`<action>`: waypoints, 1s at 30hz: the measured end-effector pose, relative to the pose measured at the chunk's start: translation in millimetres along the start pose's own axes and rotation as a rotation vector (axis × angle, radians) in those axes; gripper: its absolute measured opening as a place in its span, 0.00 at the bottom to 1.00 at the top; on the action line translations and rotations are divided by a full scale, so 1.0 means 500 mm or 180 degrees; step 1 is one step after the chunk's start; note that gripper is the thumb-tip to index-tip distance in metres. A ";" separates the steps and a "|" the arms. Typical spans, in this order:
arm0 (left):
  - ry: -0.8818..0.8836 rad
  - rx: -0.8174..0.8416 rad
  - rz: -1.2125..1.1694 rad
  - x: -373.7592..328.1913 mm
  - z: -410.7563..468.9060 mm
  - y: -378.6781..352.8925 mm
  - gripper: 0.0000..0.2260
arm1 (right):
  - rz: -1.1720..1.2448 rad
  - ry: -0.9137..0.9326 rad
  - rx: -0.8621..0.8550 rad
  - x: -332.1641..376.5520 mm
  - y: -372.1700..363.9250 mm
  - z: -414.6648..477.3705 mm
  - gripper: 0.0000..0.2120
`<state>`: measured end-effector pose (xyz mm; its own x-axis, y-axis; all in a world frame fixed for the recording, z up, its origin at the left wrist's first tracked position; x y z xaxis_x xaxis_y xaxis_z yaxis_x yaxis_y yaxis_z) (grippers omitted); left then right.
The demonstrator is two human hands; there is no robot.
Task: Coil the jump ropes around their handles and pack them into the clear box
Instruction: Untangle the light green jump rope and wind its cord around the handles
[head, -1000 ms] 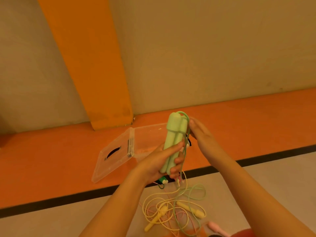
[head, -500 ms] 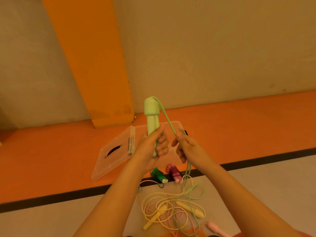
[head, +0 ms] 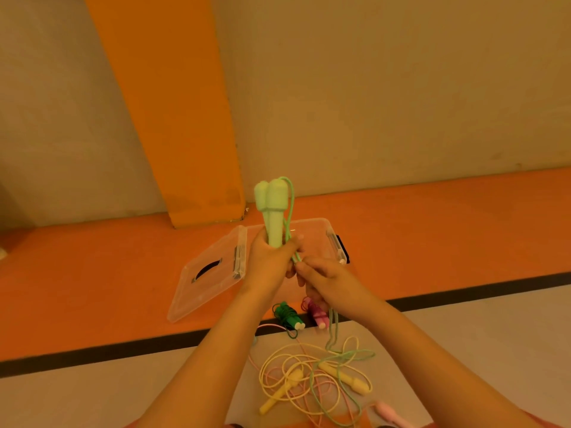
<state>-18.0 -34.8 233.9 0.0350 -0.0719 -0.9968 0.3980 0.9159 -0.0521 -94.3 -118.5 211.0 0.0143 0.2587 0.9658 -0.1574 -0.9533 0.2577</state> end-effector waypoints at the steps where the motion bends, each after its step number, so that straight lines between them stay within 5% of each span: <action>1: 0.0045 -0.0036 -0.0211 0.002 0.005 0.006 0.06 | -0.0117 -0.0056 -0.0003 -0.005 0.007 -0.001 0.15; 6: -0.0056 -0.0235 0.0372 0.012 0.026 0.051 0.07 | -0.1255 -0.0128 0.0021 -0.029 0.047 -0.006 0.11; 11: 0.0231 0.0122 0.1058 0.048 0.024 0.057 0.07 | -0.2147 0.0062 -0.0529 -0.012 0.112 -0.011 0.08; 18: 0.0511 0.0939 0.1388 0.045 -0.009 0.021 0.06 | -0.1344 0.0885 -0.0601 0.050 0.130 -0.015 0.04; 30: 0.0195 0.1895 0.2573 0.054 -0.049 -0.019 0.03 | -0.2002 0.1519 -0.0295 0.086 0.116 -0.031 0.06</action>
<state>-43.4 -35.8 206.2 0.4567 0.5199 -0.7219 0.6698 0.3332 0.6636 -118.0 -160.4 267.2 -0.2936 0.8030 0.5187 -0.3420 -0.5949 0.7274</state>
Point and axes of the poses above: each hand's wrist, its own z-axis towards the middle knuckle, its own y-axis out of the back of the hand, x = y × z, the point moved 5 cm from there along z, towards the middle knuckle
